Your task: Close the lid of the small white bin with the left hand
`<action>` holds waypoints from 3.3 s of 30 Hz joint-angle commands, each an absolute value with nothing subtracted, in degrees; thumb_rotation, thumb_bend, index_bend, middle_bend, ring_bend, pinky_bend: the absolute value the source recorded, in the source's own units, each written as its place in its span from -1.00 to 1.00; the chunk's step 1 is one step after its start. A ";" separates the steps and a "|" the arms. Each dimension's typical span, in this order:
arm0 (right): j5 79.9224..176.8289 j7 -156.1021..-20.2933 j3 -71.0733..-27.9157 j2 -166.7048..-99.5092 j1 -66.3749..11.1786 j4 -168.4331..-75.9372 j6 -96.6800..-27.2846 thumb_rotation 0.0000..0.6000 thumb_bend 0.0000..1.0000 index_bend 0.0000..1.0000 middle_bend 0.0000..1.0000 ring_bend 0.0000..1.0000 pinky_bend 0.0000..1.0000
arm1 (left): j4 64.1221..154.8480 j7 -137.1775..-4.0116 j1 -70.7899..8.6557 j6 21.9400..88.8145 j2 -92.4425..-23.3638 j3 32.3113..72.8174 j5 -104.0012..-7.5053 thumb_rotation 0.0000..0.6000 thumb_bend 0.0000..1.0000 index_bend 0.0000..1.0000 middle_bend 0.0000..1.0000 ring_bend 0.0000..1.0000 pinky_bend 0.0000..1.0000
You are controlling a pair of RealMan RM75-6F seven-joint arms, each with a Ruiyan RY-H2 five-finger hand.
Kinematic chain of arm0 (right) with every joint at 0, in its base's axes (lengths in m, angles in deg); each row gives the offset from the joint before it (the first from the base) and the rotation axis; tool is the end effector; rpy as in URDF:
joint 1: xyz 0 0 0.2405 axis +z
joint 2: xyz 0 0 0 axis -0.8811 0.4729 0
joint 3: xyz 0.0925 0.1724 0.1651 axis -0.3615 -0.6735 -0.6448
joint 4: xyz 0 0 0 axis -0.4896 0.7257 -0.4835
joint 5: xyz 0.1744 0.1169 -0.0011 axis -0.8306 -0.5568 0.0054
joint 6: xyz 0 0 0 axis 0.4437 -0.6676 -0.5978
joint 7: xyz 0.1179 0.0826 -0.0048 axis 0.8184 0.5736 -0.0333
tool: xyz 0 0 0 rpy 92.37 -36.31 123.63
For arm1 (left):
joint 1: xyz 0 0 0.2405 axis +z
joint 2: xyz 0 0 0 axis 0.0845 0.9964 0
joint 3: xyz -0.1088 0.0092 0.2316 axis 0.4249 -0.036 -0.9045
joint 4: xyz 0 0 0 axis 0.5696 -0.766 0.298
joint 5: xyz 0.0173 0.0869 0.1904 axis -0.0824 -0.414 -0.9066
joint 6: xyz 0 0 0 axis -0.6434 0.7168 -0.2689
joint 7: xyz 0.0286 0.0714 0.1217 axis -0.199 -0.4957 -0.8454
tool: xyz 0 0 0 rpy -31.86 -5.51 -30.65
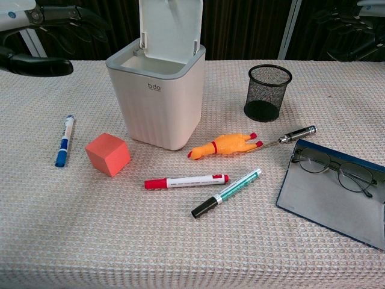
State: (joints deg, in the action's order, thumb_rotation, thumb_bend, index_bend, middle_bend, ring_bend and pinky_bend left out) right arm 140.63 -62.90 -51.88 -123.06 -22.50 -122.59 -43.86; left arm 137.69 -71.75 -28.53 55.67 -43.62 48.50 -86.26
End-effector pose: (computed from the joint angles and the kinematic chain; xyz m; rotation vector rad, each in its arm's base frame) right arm -0.2259 -0.3932 0.0931 1.6028 -1.3276 1.1022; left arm -0.1521 0.2785 0.0741 -1.9947 -0.8363 -1.1991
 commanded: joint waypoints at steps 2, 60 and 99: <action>140.82 -62.65 -51.66 -123.10 -22.52 -122.24 -43.85 1.00 -0.12 -1.00 -1.00 -1.00 -1.00 | 137.31 -71.69 -28.68 55.51 -43.88 48.41 -86.08 -0.60 -0.82 -0.78 -0.69 -0.67 -0.46; 146.31 -56.73 -46.34 -124.01 -26.84 -116.29 -48.99 1.00 -0.08 -1.00 -1.00 -1.00 -1.00 | 124.82 -78.91 -53.38 39.62 -52.15 63.25 -60.48 -0.78 -0.78 -0.75 -0.27 -0.74 -0.52; 155.41 -81.41 -39.23 -118.95 -52.76 -127.45 -87.02 1.00 -0.12 -1.00 -1.00 -1.00 -1.00 | 122.40 -70.24 -39.48 56.67 -60.53 50.63 -79.96 -1.00 -0.88 -0.74 -0.18 -0.74 -0.52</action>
